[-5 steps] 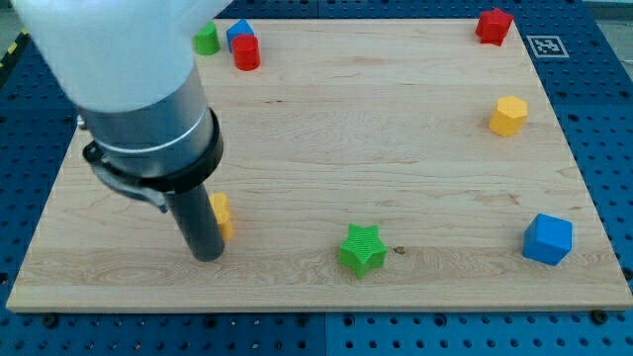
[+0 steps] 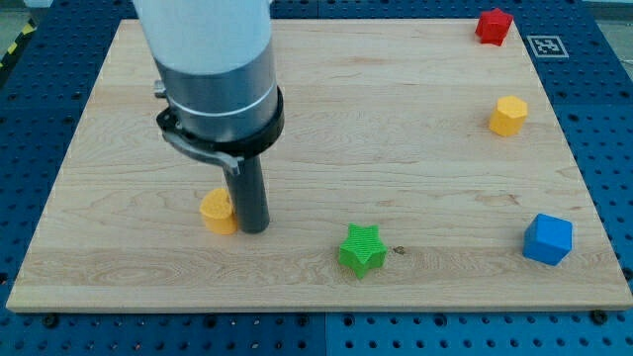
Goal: Move the yellow heart towards the center
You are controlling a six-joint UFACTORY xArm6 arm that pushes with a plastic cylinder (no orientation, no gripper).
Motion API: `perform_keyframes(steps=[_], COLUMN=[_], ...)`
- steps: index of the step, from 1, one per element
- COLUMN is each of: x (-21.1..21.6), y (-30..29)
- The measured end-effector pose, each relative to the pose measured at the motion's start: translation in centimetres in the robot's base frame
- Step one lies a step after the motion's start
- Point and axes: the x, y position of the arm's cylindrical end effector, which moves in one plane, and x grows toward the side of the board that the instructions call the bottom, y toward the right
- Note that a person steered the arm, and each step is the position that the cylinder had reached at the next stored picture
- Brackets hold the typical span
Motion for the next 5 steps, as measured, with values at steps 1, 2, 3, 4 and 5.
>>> perform_keyframes(steps=[1, 2, 3, 4, 5], x=[-3.8, -4.1, -3.8, -2.8, -2.8], y=[0.0, 0.0, 0.7, 3.3, 3.3])
